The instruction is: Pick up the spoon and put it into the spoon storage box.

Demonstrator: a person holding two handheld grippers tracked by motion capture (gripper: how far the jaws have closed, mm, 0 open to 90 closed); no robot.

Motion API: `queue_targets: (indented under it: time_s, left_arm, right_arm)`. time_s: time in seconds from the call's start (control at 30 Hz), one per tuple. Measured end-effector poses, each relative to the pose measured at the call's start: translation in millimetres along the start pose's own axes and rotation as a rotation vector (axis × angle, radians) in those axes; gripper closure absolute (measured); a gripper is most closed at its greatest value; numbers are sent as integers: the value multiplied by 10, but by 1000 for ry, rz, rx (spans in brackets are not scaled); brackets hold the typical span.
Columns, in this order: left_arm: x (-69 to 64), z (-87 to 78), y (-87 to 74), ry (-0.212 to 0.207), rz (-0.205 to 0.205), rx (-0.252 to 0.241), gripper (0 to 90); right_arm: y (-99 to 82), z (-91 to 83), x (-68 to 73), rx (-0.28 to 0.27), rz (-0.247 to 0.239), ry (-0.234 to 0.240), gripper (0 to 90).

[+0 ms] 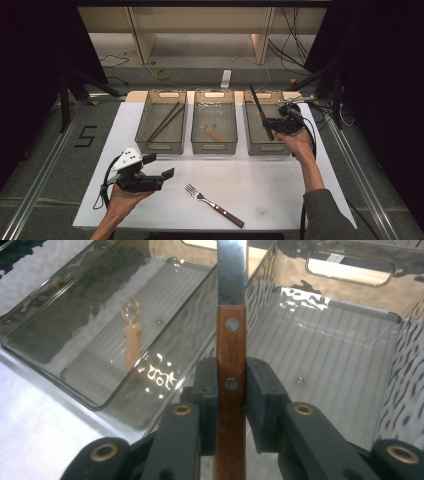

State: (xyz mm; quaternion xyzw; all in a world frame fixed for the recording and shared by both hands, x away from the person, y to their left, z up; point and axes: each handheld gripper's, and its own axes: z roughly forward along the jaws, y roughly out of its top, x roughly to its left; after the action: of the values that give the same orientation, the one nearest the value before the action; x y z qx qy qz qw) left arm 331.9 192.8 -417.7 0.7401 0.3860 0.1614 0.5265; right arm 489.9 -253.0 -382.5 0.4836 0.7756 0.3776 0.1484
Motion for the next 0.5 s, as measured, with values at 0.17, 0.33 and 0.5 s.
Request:
queue_targets:
  time_s: [0.17,0.33,0.5]
  left_arm:
    - [1,1,-1,-1,0,0,139]
    - [-3,2,0,-2,0,1,139]
    - [-3,3,-1,-1,2,1,139]
  right_arm:
    - [-9,51,-14,13,12,-5,768]
    - [-19,100,-42,28,29,-20,768]
    - [-22,146,-42,45,36,-47,767]
